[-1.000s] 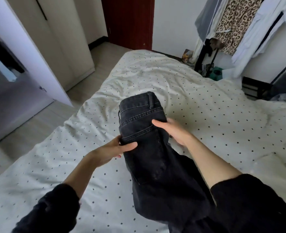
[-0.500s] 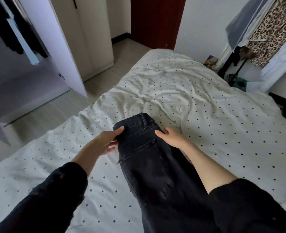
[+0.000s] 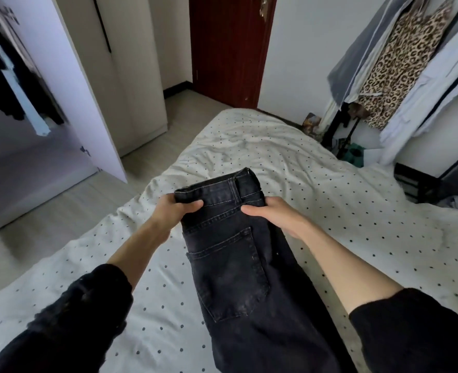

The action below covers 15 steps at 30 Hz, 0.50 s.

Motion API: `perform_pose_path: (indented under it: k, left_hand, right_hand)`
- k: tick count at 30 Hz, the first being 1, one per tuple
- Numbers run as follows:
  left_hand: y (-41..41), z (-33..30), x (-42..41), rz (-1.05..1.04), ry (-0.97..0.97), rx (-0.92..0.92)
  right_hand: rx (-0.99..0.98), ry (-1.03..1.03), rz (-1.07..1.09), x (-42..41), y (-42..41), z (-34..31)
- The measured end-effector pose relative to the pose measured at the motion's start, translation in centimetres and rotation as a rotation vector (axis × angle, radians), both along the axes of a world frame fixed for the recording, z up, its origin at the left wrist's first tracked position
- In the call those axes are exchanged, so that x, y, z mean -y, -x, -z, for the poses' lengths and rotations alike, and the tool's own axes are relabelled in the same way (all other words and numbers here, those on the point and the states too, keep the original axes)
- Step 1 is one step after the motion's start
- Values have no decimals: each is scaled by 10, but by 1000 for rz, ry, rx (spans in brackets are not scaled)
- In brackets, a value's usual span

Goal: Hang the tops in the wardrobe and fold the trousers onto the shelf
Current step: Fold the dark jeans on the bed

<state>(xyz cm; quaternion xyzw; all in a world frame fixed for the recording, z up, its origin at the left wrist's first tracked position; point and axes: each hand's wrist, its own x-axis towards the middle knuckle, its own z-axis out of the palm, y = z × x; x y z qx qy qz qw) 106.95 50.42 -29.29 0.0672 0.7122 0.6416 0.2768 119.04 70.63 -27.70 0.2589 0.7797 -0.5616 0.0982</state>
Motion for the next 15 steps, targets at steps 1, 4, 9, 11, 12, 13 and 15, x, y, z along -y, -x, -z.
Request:
perform_pose_path:
  k: [1, 4, 9, 11, 12, 13, 15]
  left_hand:
    - [-4, -20, -6, 26, -18, -38]
    - [-18, -74, -25, 68, -86, -139]
    - [-54, -177, -48, 175, -258, -375]
    - [-74, -214, -49, 263, -344, -448]
    - [-84, -225, -46, 303, -377, -447]
    - [-93, -235, -44, 371, -393, -448]
    - [-101, -239, -36, 543, -302, -431]
  right_hand:
    - [-37, -37, 28, -1, -9, -23]
    - [-129, -121, 118, -6, -35, -78]
    - [-296, -250, 284, 1, -93, -178]
    - [-379, -301, 362, 9, -127, -215]
    - [-416, -314, 390, 13, -142, -227]
    - [-455, -326, 423, 18, -160, -241]
    - [-502, -312, 480, 24, -183, -258]
